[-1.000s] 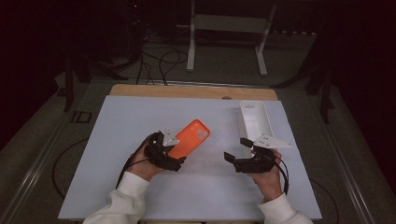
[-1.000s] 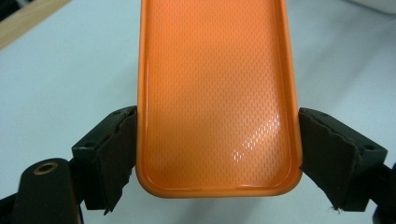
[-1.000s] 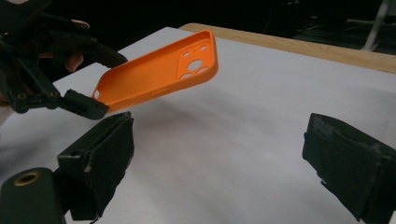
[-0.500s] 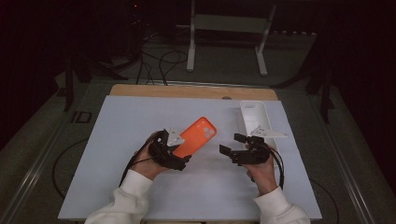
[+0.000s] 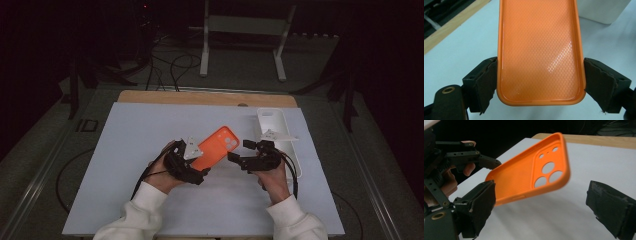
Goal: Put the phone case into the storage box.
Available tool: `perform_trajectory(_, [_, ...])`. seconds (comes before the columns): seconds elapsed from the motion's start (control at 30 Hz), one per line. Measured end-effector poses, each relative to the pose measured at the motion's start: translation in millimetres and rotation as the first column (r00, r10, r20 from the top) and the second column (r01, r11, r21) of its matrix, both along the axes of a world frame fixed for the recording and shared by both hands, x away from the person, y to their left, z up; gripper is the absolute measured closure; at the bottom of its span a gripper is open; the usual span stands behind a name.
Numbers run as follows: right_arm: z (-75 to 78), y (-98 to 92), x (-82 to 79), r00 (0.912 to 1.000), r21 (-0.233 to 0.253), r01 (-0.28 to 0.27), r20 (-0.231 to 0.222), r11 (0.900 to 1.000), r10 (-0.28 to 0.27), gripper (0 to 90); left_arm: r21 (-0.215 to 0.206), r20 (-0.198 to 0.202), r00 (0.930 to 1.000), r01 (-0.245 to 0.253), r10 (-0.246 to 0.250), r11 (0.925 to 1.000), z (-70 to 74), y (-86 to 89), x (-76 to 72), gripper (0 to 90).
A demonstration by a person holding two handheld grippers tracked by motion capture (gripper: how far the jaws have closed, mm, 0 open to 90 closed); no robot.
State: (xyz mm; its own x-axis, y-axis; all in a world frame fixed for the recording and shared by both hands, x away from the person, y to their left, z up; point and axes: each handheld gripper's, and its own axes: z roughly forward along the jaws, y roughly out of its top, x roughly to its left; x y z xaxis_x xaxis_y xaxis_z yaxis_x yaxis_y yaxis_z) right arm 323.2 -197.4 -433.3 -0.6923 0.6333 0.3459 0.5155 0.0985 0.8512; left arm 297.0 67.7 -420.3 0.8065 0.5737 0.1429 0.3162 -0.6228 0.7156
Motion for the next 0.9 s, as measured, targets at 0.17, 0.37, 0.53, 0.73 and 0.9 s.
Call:
perform_trajectory(0.17, [-0.6,4.6,2.1,0.9996,0.011,-0.013,-0.024,1.000,0.013,8.9,-0.006,0.009,0.9999,0.014,-0.014,0.9999,1.7,-4.5,-2.2,16.4])
perform_trajectory(0.37, [0.1,9.8,5.2,0.9977,0.039,-0.033,-0.058,0.999,0.035,14.0,-0.004,0.018,0.9995,0.028,-0.028,0.9996,1.7,-10.5,-4.7,16.3])
perform_trajectory(0.53, [-0.7,11.4,7.0,0.9951,0.068,-0.040,-0.088,0.997,0.046,16.8,-0.009,0.022,0.9991,0.037,-0.037,0.9993,1.8,-14.3,-5.9,16.3])
perform_trajectory(0.73, [-2.3,11.5,8.5,0.9893,0.129,-0.048,-0.131,0.991,0.065,24.3,-0.004,0.017,0.9992,0.036,-0.036,0.9994,-0.5,-15.8,-6.1,16.3])
perform_trajectory(0.9, [-1.5,8.8,9.1,0.9858,0.156,-0.024,-0.161,0.987,0.050,36.0,0.006,0.015,0.9992,0.037,-0.037,0.9993,-2.2,-17.0,-6.3,16.3])
